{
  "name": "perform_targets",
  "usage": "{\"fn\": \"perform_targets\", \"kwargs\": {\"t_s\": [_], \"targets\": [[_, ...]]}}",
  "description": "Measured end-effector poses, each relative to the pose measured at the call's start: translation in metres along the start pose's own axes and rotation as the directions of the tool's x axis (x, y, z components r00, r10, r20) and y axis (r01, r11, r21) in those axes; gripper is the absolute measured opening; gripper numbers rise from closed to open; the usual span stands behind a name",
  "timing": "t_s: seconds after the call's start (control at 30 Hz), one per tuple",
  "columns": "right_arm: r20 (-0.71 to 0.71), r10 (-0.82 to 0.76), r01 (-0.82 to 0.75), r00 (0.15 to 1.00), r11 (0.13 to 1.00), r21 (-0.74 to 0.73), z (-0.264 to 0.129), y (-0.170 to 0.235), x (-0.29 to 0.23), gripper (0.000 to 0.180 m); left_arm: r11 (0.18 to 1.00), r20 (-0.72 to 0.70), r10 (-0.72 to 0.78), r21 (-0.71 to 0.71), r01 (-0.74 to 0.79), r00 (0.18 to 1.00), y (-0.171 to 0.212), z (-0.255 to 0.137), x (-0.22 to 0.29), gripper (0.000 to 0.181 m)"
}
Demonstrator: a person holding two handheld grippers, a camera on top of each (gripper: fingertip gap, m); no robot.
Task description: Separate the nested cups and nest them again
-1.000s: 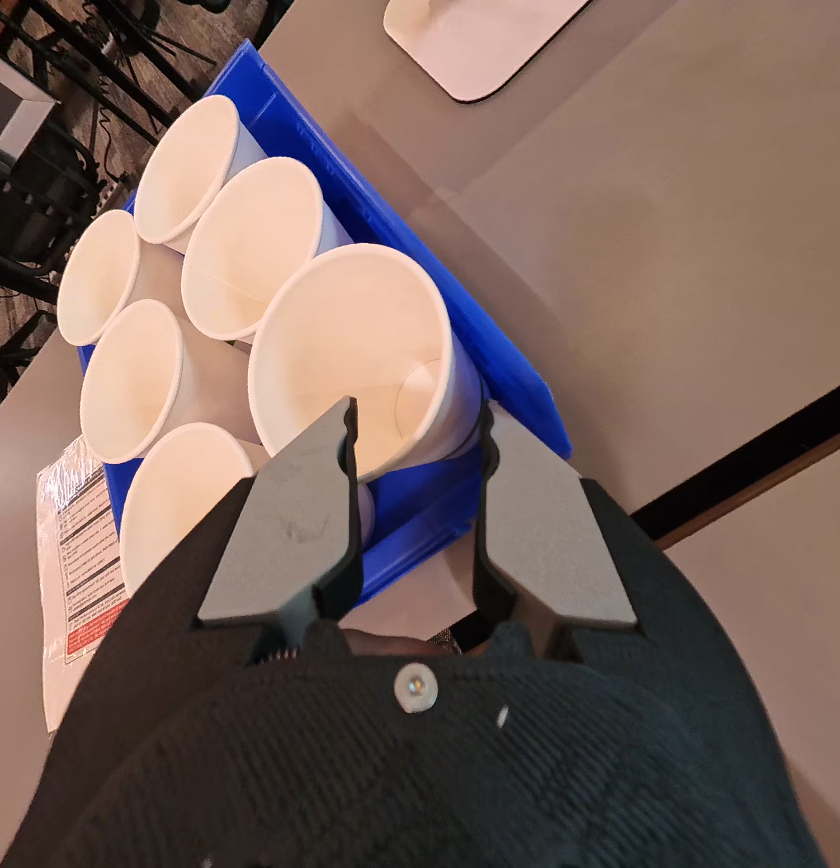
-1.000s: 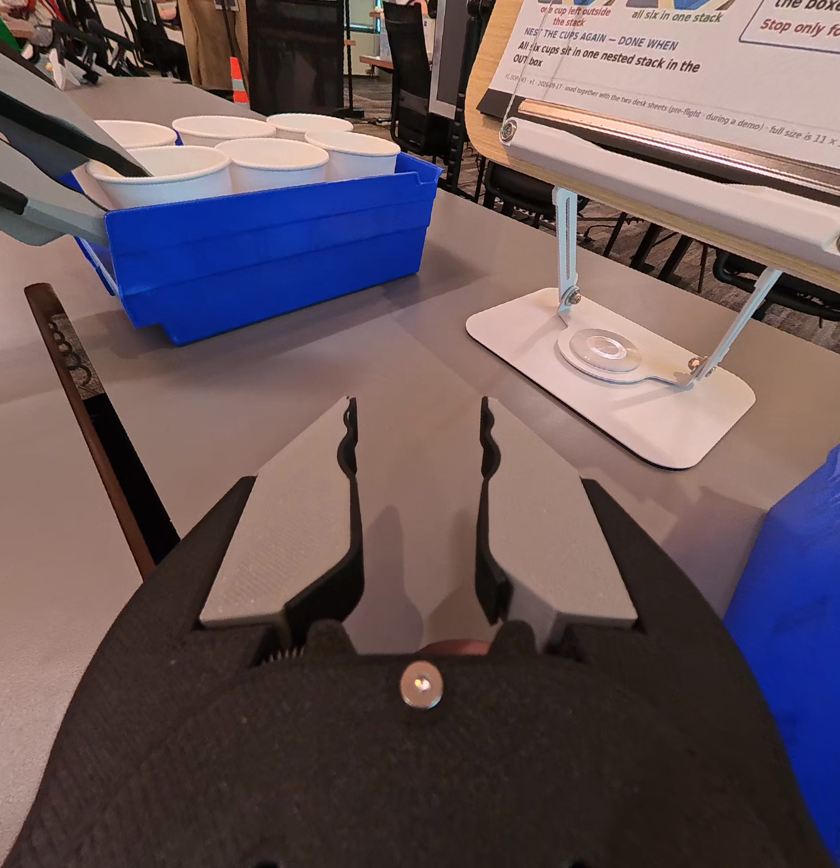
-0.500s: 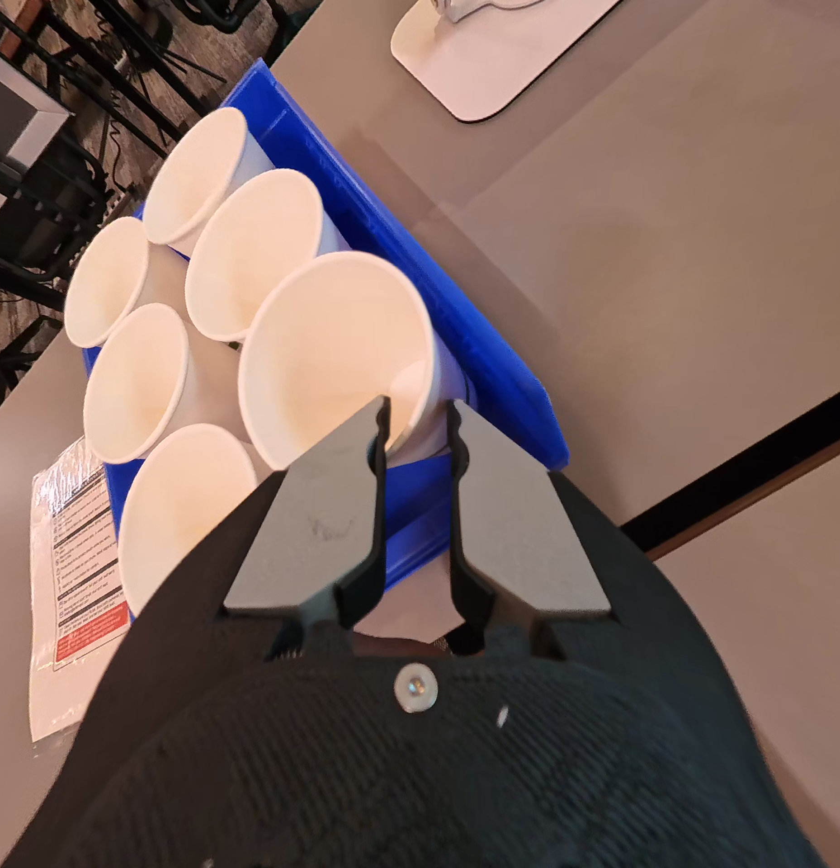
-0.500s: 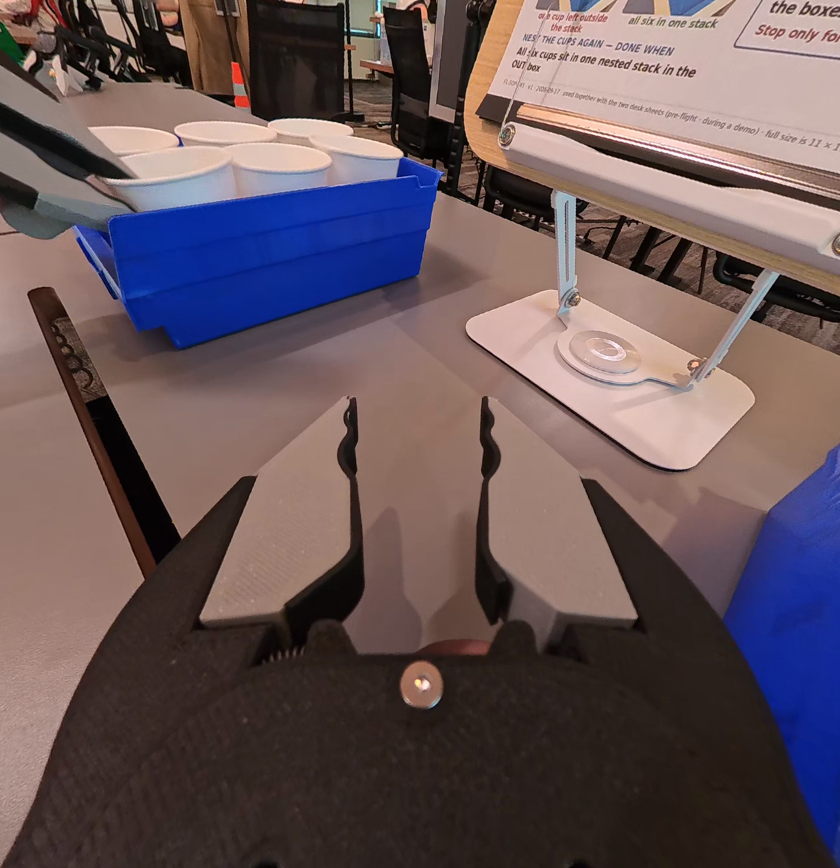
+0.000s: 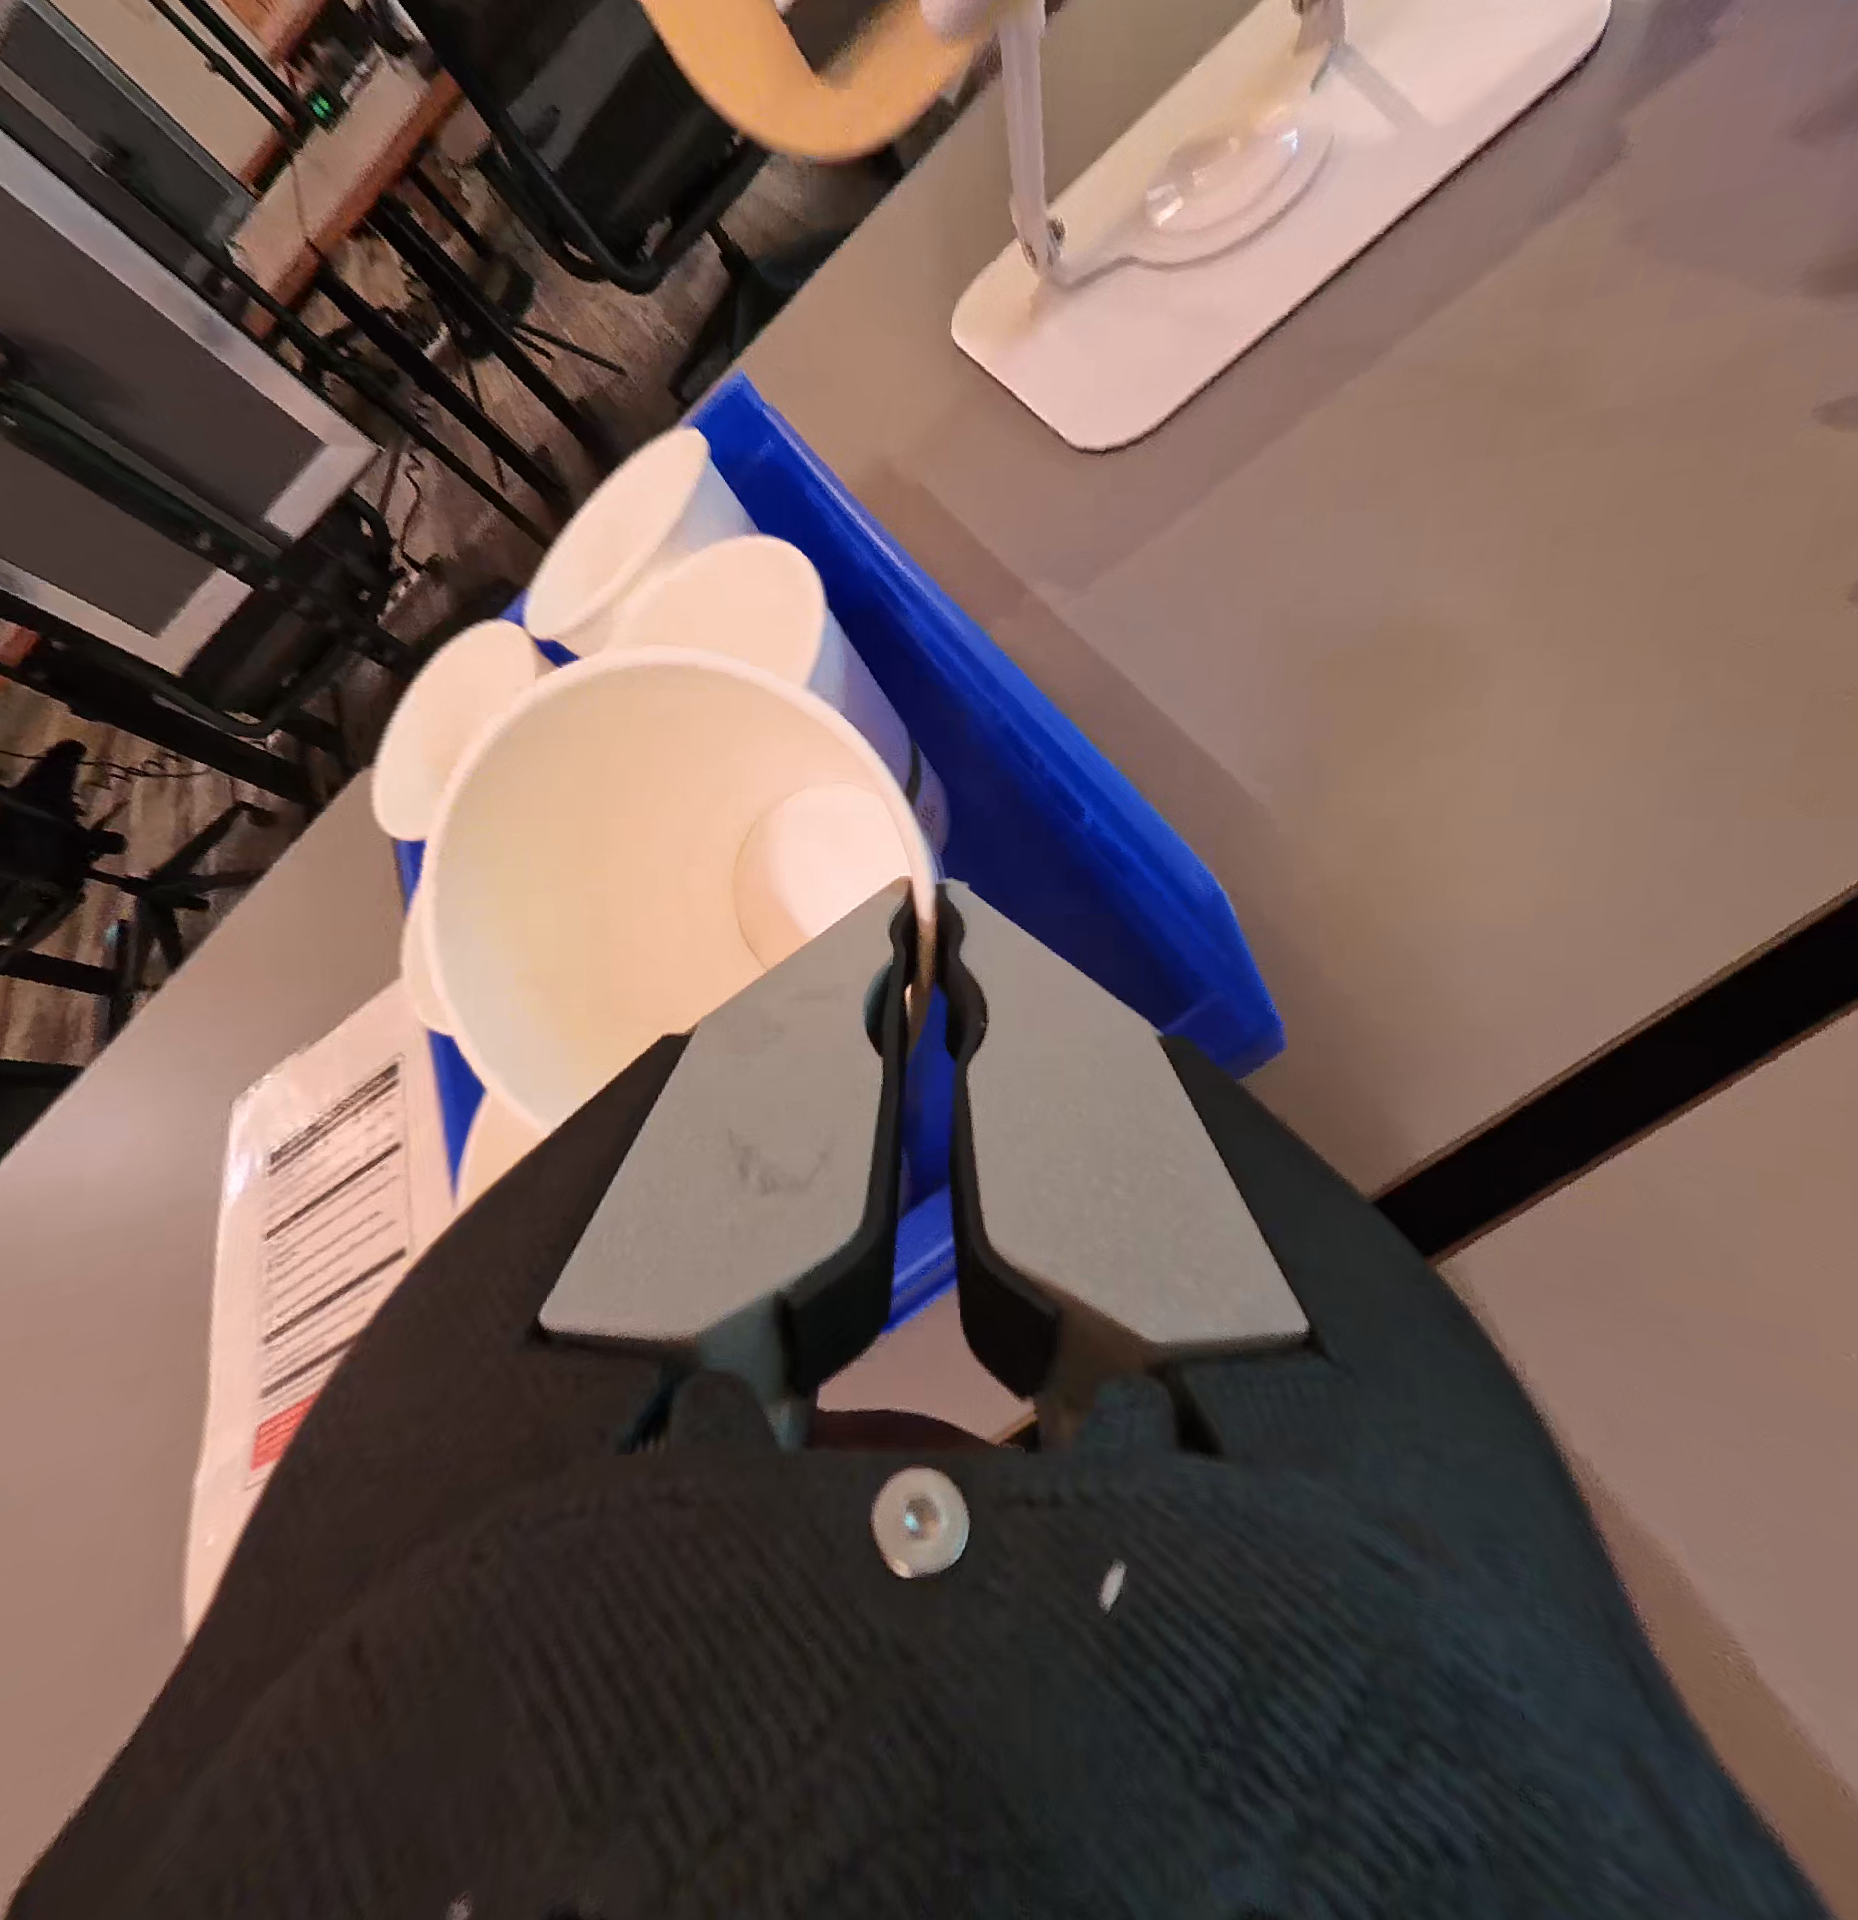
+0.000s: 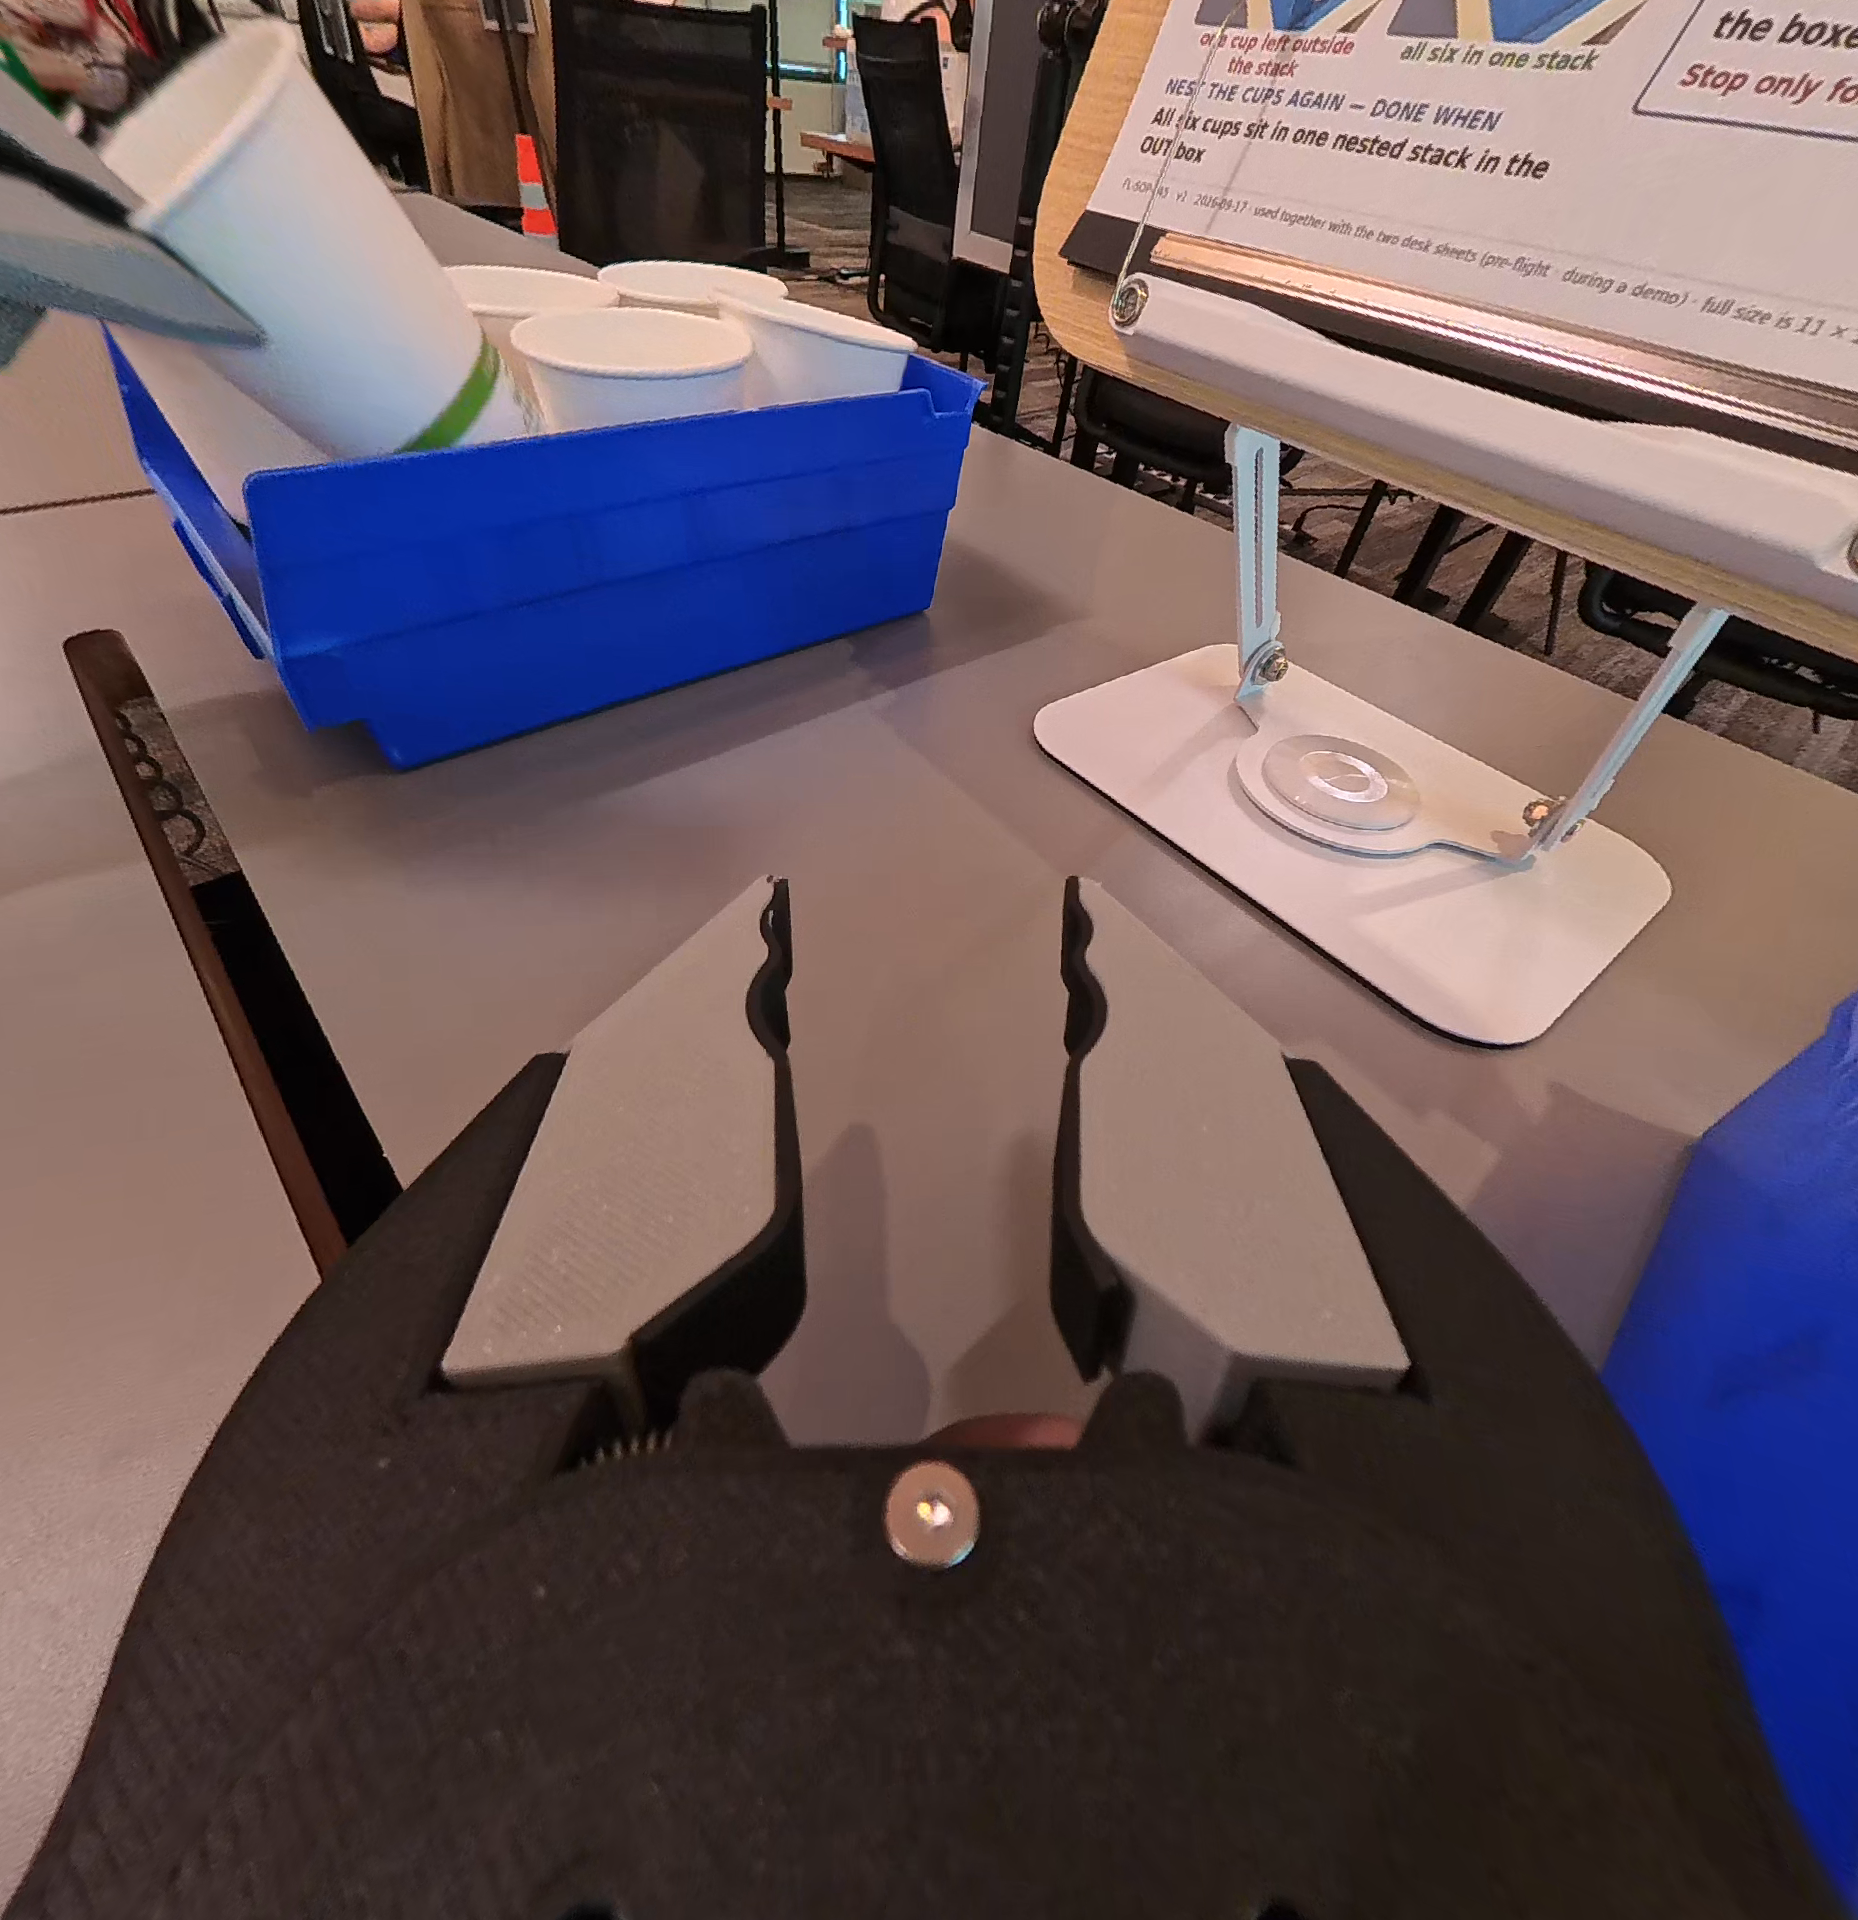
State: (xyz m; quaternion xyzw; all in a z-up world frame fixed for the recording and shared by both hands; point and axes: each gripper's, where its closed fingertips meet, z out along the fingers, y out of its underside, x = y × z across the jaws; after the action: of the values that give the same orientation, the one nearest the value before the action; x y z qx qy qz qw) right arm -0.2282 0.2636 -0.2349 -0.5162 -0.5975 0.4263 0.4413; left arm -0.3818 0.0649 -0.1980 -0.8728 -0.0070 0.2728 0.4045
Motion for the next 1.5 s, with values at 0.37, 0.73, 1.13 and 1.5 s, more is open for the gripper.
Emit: {"fn": "perform_targets", "kwargs": {"t_s": [0.37, 0.73, 1.13, 1.5], "targets": [[0.005, 0.006, -0.005, 1.000, 1.000, -0.009, 0.002, 0.003, 0.000, 0.049, 0.981, 0.043, 0.073, 0.176, -0.079, 0.996, -0.085, -0.044, 0.003, 0.000], [0.007, 0.003, -0.003, 1.000, 1.000, -0.002, 0.001, 0.000, -0.001, 0.049, 0.978, 0.007, 0.123, 0.170, -0.122, 0.992, -0.089, -0.027, 0.029, 0.000], [0.008, 0.015, -0.015, 1.000, 1.000, 0.008, 0.000, -0.001, -0.001, 0.049, 0.967, -0.067, 0.166, 0.205, -0.150, 0.984, -0.109, -0.003, 0.073, 0.000], [0.004, 0.052, -0.053, 0.999, 0.993, 0.109, -0.012, -0.022, 0.002, 0.049, 0.958, -0.127, 0.211, 0.225, -0.179, 0.969, -0.117, 0.019, 0.116, 0.000]]}}
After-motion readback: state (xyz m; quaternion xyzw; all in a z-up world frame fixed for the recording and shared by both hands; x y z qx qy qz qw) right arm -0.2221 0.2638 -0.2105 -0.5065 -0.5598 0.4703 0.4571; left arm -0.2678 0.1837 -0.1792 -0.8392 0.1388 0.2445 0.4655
